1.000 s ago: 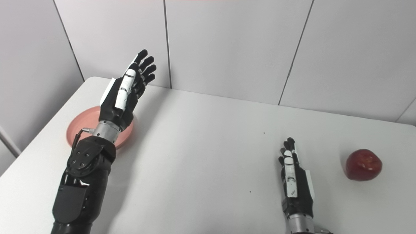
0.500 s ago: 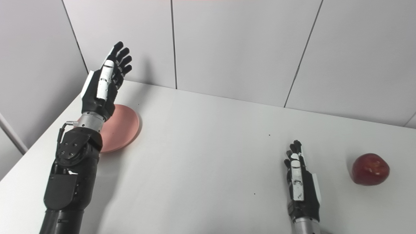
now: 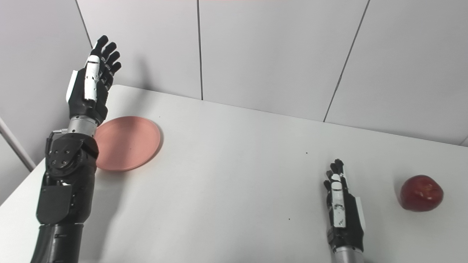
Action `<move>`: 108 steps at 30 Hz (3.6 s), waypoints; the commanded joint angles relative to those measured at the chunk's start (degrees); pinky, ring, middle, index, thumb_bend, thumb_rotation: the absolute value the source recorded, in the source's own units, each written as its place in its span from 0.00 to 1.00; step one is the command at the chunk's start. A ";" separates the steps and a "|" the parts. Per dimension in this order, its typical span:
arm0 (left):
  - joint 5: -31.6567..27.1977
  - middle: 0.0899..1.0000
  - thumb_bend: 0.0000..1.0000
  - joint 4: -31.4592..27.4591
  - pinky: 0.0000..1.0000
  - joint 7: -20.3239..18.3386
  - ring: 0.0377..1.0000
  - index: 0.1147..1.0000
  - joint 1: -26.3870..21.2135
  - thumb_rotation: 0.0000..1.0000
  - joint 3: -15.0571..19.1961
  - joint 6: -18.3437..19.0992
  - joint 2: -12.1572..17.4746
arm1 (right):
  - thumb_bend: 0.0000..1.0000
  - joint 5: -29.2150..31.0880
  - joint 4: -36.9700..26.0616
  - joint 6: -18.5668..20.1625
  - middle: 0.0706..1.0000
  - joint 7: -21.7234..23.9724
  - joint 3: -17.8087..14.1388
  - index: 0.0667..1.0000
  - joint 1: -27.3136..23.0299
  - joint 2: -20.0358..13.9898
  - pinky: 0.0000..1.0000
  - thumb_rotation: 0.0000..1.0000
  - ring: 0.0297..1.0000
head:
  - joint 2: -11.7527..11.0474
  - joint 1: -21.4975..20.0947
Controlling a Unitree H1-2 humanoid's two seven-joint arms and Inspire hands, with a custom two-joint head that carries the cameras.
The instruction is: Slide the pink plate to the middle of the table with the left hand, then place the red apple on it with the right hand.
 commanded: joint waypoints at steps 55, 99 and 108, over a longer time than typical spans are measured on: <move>-7.60 0.95 0.30 19.83 0.96 -1.03 0.96 0.92 3.78 1.00 6.59 -9.36 6.50 | 0.18 0.14 -1.88 -1.85 1.00 0.44 -0.44 1.00 -0.34 -0.50 1.00 1.00 1.00 | 0.98 0.86; -10.98 0.95 0.38 32.94 0.99 -9.16 0.96 0.92 4.64 1.00 2.48 -14.31 6.12 | 0.21 -0.26 -2.21 -1.56 1.00 0.35 -0.44 1.00 -0.27 -0.58 1.00 1.00 1.00 | 1.67 0.72; -11.18 0.95 0.38 31.51 0.98 -9.88 0.96 0.94 5.12 1.00 0.56 -12.70 5.18 | 0.20 0.25 -2.61 -1.04 1.00 0.23 -0.58 1.00 -0.28 -0.20 1.00 1.00 1.00 | 1.74 0.64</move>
